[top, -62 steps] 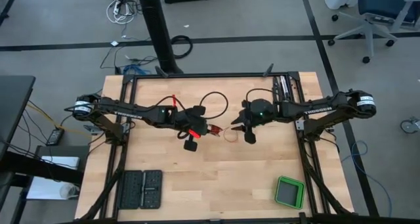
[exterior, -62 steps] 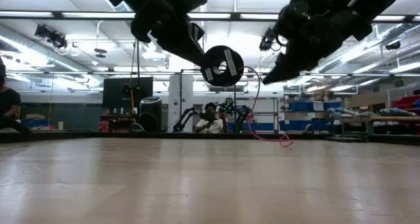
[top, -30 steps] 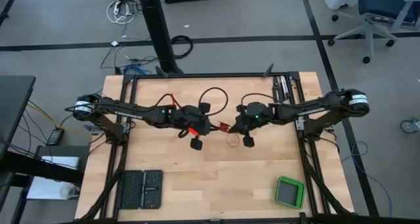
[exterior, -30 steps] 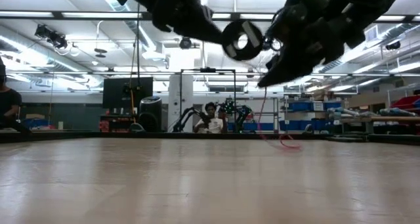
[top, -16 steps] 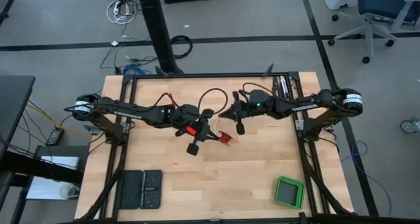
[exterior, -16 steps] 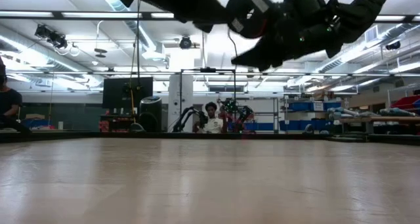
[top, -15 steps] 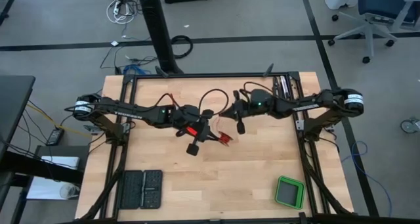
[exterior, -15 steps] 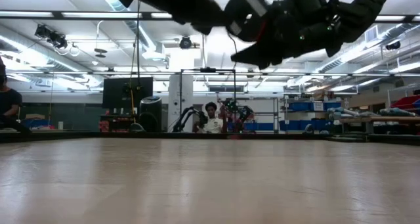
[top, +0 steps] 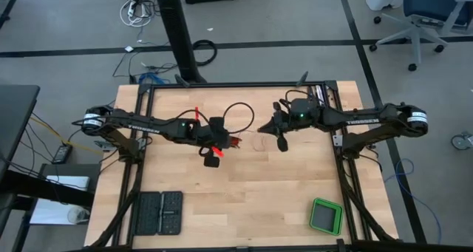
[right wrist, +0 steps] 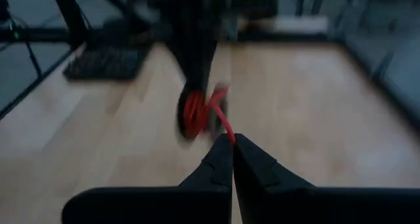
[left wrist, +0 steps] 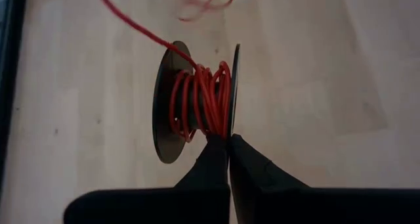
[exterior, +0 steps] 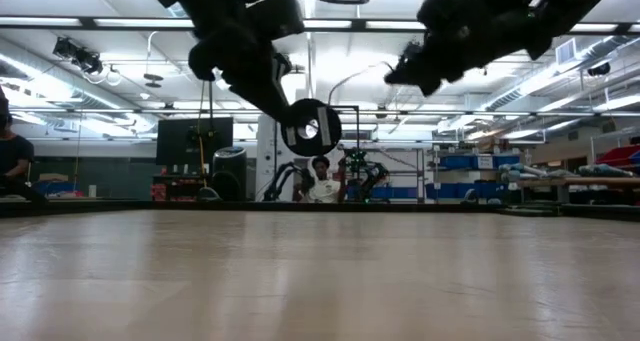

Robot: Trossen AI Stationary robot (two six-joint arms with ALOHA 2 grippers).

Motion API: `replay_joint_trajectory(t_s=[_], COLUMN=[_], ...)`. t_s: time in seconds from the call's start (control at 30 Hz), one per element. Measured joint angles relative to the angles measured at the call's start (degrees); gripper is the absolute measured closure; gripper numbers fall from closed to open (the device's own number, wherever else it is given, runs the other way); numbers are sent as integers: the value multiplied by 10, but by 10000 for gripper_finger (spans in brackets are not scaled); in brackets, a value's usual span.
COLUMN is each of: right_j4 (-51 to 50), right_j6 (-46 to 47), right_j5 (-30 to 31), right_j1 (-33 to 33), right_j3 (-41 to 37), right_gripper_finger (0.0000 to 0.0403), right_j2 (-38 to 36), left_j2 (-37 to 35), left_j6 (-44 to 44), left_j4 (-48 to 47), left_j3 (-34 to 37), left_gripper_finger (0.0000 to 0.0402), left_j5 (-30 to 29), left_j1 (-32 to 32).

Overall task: Coil cords
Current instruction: Uncoil the red wire cable from the black spool

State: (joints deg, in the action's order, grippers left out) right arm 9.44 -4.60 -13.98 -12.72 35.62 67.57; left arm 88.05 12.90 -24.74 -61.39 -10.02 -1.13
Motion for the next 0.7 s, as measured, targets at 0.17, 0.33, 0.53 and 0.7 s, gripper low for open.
replay_joint_trajectory(t_s=[0.17, 0.33, 0.53, 0.7], right_j4=[-95, -132, -122, -98], right_j6=[72, 142, 159, 121], right_j5=[-1, -16, -68, 0], right_j1=[9, 14, 12, -13], right_j3=[0, 0, 0, 0], right_gripper_finger=[403, 402, 401, 402], right_j2=[-2, 37, 111, 140], left_j2=[0, 0, 0, 0], left_j6=[24, 64, 128, 151], left_j4=[20, 103, 200, 265], left_j3=[0, 0, 0, 0], left_gripper_finger=[401, 401, 401, 401], left_j5=[-32, -61, -102, 23], left_j1=[0, 0, -2, -1])
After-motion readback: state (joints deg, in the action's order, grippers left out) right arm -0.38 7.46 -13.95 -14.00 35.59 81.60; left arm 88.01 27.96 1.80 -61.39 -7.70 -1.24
